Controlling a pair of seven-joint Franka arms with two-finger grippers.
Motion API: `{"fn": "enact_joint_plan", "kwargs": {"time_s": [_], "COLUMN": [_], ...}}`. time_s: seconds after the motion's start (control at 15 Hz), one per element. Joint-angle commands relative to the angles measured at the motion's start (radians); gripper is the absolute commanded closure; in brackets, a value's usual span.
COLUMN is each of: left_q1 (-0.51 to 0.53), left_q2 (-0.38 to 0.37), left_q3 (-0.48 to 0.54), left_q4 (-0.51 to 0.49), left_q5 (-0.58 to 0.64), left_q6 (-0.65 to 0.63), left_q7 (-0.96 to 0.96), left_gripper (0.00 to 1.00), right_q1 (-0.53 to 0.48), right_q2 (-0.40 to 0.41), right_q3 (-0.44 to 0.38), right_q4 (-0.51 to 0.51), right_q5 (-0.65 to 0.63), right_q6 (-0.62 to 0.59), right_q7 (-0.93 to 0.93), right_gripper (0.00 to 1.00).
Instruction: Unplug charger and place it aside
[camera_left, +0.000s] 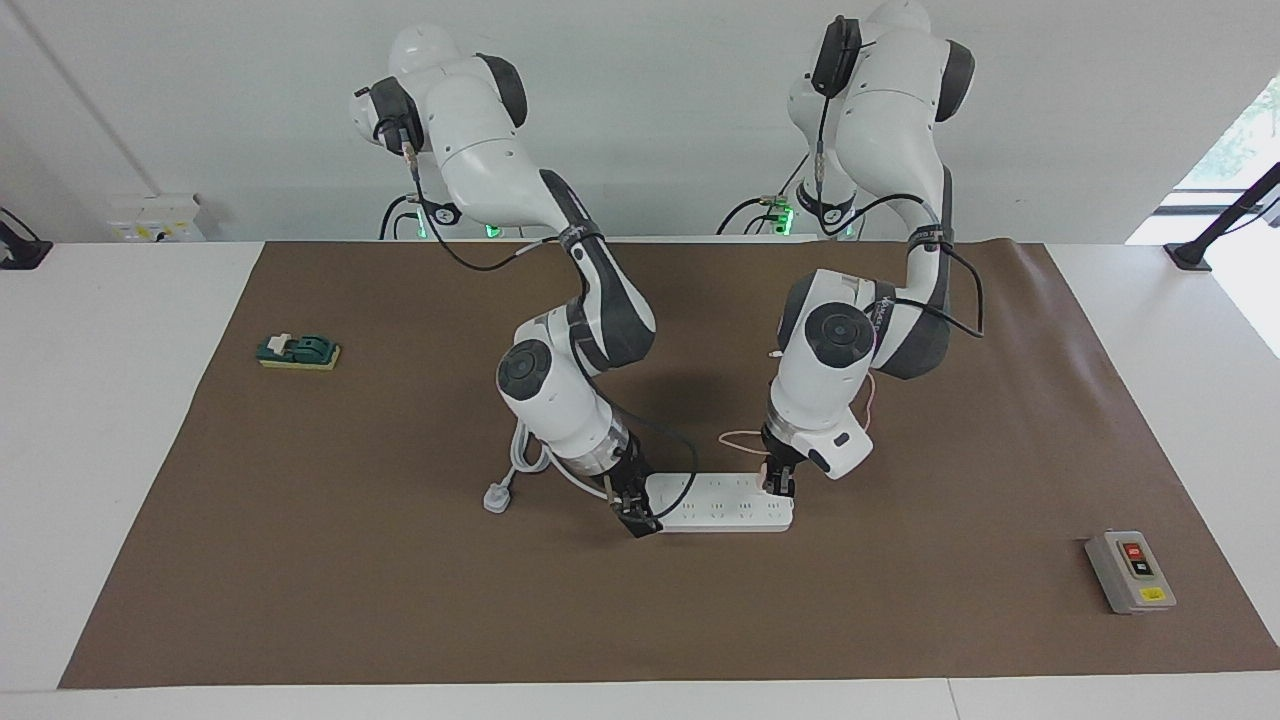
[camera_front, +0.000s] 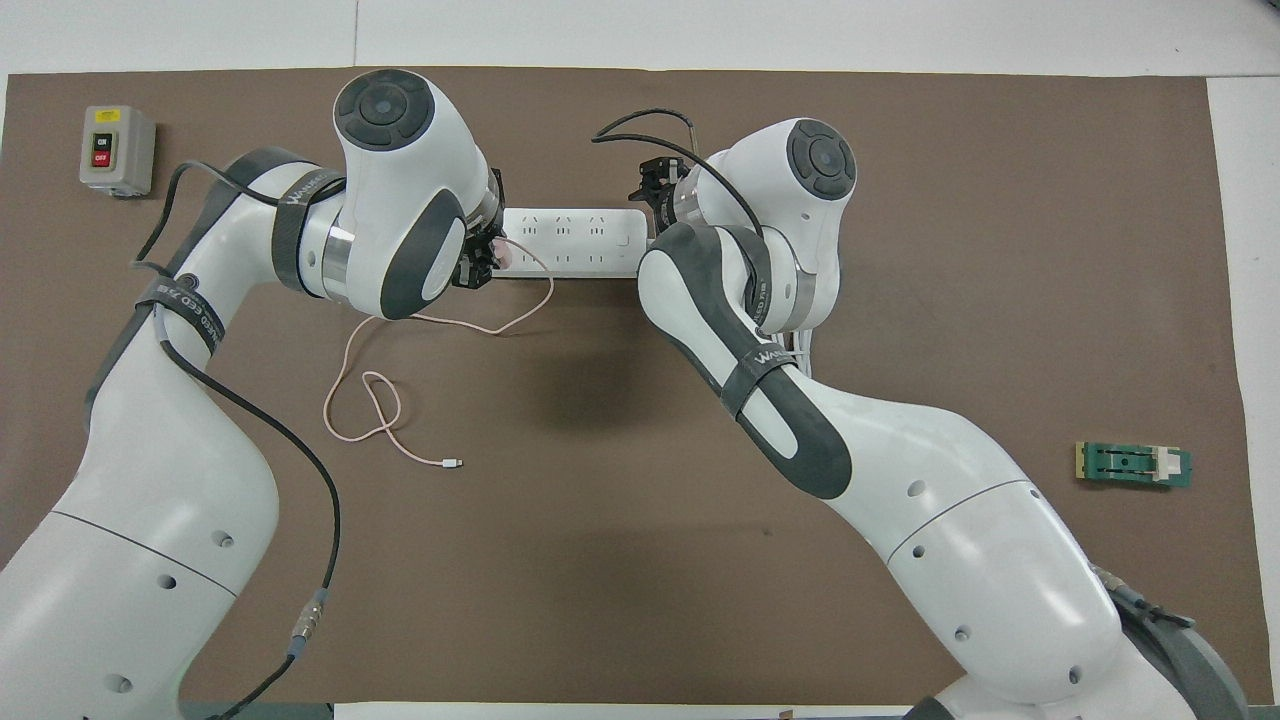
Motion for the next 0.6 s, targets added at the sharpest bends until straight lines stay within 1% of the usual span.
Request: {"fn": "enact_joint_plan", "kwargs": {"time_s": [0.0,0.53], "left_q1": [0.000,0.002], "left_q2": [0.015,0.012], "left_q3": [0.015,0.015], "left_q4": [0.016,0.016], "left_q5": [0.018,0.015], "left_q6": [0.058,0.046], "left_q7": [0.028,0.058], "left_gripper": [1.00,1.00], "right_q1": [-0.017,-0.015], "right_q2": [0.046,0.054], "right_q3": [0.004,0.008], "right_q4": [0.061,0.059], "right_q5": [0.005,0.008], "right_q6": [0.013,0.021], "right_q7": [0.013,0.017], "right_gripper": [0.00,0.00]}}
